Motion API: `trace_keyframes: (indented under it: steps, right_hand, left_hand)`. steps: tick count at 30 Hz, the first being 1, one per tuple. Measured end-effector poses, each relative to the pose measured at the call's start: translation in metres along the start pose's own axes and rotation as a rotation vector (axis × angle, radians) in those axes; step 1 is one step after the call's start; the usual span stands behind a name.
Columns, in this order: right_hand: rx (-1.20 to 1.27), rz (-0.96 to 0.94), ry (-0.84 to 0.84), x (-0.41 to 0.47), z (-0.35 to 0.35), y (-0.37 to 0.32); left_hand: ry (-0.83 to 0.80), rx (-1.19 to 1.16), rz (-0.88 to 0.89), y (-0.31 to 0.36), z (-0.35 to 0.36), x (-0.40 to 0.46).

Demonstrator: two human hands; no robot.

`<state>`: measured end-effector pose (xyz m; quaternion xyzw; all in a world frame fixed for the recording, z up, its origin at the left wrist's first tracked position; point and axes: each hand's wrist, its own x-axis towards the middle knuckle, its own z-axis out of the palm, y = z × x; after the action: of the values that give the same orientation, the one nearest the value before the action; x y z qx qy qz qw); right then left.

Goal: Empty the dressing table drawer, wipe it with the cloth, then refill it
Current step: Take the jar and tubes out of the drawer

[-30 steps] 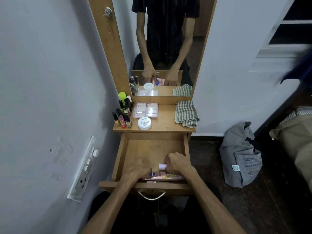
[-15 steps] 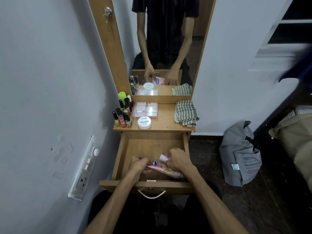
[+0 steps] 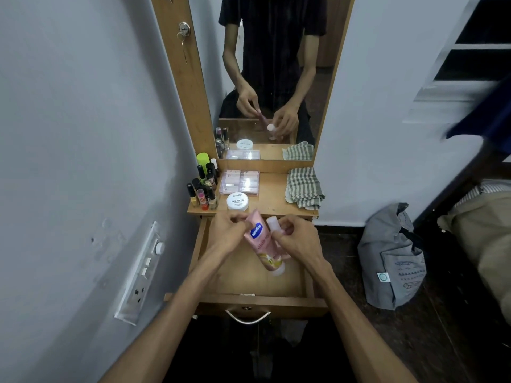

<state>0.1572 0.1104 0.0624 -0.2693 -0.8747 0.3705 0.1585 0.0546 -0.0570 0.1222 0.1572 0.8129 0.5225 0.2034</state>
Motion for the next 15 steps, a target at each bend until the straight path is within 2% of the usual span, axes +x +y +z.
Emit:
trace_keyframes:
  steps: [7,15]
  right_hand:
    - [0.151,-0.034,0.171,0.043,-0.028,-0.028]
    - [0.188,-0.015,0.268,0.102,-0.037,-0.043]
  left_hand:
    - [0.102,0.128,0.337,0.071,-0.014,0.04]
    - [0.2,0.268,0.472,0.111,-0.008,0.097]
